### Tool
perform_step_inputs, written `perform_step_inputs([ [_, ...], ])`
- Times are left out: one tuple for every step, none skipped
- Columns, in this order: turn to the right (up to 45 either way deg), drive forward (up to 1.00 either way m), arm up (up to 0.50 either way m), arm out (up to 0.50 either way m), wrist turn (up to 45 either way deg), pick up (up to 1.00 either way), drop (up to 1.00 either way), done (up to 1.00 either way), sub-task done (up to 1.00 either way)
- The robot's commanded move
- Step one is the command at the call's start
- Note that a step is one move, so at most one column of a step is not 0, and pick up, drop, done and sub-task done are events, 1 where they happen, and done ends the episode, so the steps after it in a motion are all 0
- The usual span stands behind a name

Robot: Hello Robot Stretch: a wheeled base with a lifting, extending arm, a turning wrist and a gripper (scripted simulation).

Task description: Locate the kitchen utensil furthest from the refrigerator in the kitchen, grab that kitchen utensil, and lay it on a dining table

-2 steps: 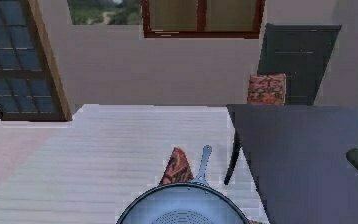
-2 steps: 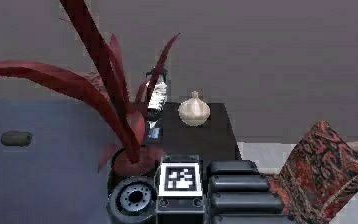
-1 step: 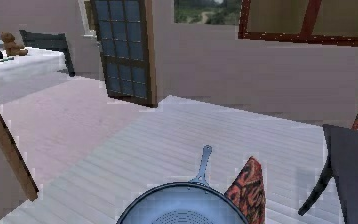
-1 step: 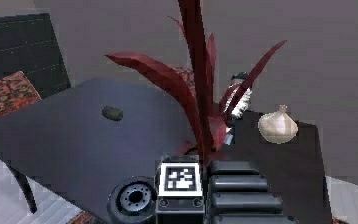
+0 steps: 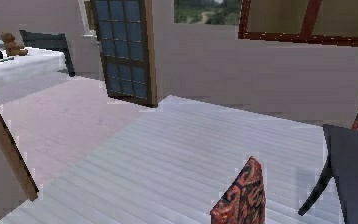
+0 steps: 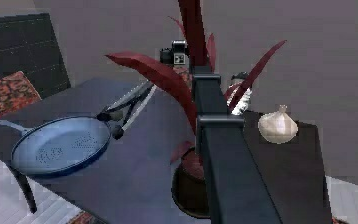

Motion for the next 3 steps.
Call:
perform_step_inputs([
  [0.0, 0.0, 0.0, 0.0, 45.0, 0.0, 0.0, 0.0, 0.0],
  [0.0, 0.0, 0.0, 0.0, 45.0, 0.0, 0.0, 0.0, 0.0],
  [0.0, 0.0, 0.0, 0.0, 33.0, 0.0, 0.0, 0.0, 0.0],
])
